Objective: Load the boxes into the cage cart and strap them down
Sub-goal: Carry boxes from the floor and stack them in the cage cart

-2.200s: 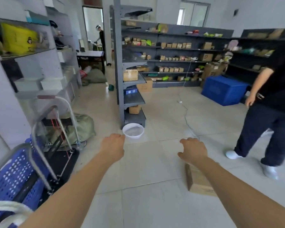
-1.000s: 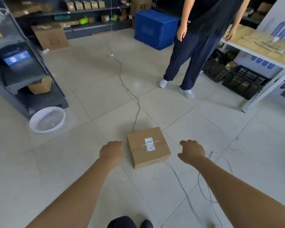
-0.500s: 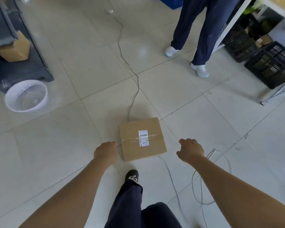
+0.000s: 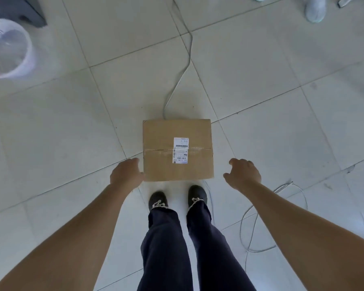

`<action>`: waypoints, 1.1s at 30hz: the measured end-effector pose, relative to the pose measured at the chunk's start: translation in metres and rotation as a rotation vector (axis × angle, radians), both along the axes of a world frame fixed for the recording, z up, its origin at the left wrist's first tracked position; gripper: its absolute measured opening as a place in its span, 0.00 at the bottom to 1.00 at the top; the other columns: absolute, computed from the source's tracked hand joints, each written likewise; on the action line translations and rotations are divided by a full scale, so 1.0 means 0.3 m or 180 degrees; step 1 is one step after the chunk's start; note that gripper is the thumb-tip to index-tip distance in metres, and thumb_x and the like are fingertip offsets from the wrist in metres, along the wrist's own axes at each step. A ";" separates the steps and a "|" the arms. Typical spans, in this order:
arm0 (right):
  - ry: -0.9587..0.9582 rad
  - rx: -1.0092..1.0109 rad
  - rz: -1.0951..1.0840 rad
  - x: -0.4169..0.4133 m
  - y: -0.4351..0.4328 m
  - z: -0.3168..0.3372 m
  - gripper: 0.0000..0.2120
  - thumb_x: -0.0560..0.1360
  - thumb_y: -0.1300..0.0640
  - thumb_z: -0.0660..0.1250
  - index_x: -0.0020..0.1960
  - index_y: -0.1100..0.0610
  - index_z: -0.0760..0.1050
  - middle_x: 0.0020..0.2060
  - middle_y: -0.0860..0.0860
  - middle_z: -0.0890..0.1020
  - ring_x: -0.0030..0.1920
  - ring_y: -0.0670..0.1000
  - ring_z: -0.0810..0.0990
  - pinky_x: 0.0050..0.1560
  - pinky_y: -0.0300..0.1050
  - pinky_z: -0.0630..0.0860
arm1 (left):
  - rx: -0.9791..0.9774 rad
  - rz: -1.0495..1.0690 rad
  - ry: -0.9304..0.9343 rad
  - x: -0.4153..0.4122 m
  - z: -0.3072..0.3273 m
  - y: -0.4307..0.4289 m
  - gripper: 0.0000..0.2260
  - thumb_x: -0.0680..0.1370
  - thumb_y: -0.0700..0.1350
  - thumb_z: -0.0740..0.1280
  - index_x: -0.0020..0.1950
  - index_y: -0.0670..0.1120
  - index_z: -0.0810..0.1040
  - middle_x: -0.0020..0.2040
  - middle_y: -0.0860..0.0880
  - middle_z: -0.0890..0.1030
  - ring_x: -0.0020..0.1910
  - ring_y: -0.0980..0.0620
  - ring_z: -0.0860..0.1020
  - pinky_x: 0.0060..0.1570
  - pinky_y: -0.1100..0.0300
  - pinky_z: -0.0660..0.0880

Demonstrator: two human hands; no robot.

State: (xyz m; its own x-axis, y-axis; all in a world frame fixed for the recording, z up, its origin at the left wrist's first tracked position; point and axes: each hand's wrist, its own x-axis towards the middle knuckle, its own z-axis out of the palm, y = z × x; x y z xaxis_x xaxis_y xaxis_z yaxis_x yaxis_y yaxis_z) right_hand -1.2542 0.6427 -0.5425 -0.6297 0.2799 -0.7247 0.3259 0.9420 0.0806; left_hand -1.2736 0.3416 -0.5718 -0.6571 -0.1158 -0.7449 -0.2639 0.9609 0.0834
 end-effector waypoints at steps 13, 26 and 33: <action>-0.0114 -0.0252 -0.0356 -0.077 0.084 -0.835 0.26 0.80 0.46 0.60 0.74 0.55 0.64 0.66 0.54 0.74 0.67 0.56 0.71 0.58 0.50 0.72 | 0.0122 0.0804 -0.0048 -0.005 -0.804 0.036 0.24 0.75 0.47 0.65 0.70 0.46 0.67 0.64 0.46 0.74 0.61 0.43 0.75 0.52 0.51 0.74; 0.0627 -0.0826 -0.1878 -0.102 0.021 -1.044 0.18 0.77 0.49 0.63 0.63 0.56 0.69 0.54 0.54 0.79 0.49 0.56 0.75 0.50 0.52 0.76 | 0.0645 0.2576 0.0448 0.011 -0.966 0.031 0.29 0.73 0.47 0.72 0.71 0.45 0.66 0.63 0.46 0.76 0.60 0.41 0.75 0.55 0.48 0.73; 0.1298 -0.1278 -0.1850 -0.187 -0.107 -0.666 0.22 0.76 0.44 0.65 0.67 0.52 0.71 0.59 0.51 0.77 0.56 0.55 0.78 0.55 0.53 0.75 | 0.0868 0.3060 0.0955 0.047 -0.563 -0.070 0.24 0.74 0.49 0.71 0.69 0.49 0.69 0.64 0.51 0.76 0.62 0.44 0.74 0.56 0.51 0.72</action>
State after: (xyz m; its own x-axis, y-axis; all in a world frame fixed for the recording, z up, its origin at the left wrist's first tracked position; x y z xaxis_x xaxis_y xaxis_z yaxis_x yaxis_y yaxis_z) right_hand -1.3102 0.6106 -0.7424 -0.6999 0.4107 -0.5843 0.7022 0.5453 -0.4578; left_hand -1.2595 0.3205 -0.7405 -0.5392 -0.5406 -0.6458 -0.8404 0.2953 0.4545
